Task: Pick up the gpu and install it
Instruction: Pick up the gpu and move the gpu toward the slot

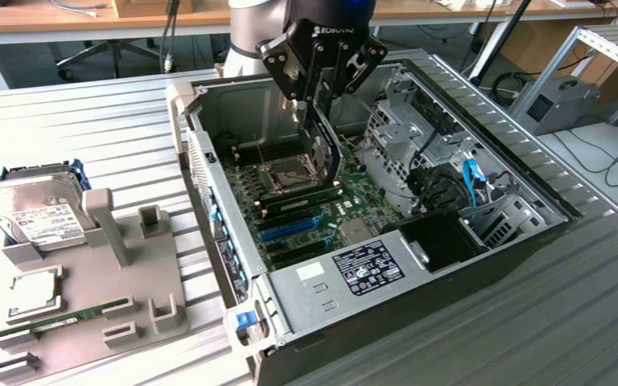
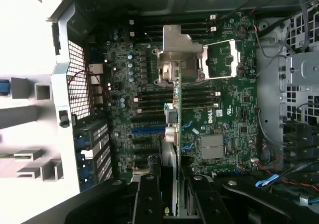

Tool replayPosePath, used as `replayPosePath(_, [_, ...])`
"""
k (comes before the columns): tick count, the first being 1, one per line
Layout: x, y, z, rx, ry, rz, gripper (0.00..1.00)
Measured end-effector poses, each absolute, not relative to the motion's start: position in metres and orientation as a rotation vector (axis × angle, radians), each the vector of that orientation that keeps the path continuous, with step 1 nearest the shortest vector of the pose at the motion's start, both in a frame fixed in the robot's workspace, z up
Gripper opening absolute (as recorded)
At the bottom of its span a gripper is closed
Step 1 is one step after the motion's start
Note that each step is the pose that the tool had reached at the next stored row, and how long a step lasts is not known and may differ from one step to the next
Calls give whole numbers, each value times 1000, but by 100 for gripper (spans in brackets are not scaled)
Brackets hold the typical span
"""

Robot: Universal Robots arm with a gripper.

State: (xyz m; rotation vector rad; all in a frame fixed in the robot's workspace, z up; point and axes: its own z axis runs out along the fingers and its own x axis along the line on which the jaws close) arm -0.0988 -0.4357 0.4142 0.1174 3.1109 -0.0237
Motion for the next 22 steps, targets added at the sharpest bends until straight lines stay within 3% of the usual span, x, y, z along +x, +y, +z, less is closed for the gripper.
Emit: replayPosePath(22, [-92,-435,410,118,3111,-31,26])
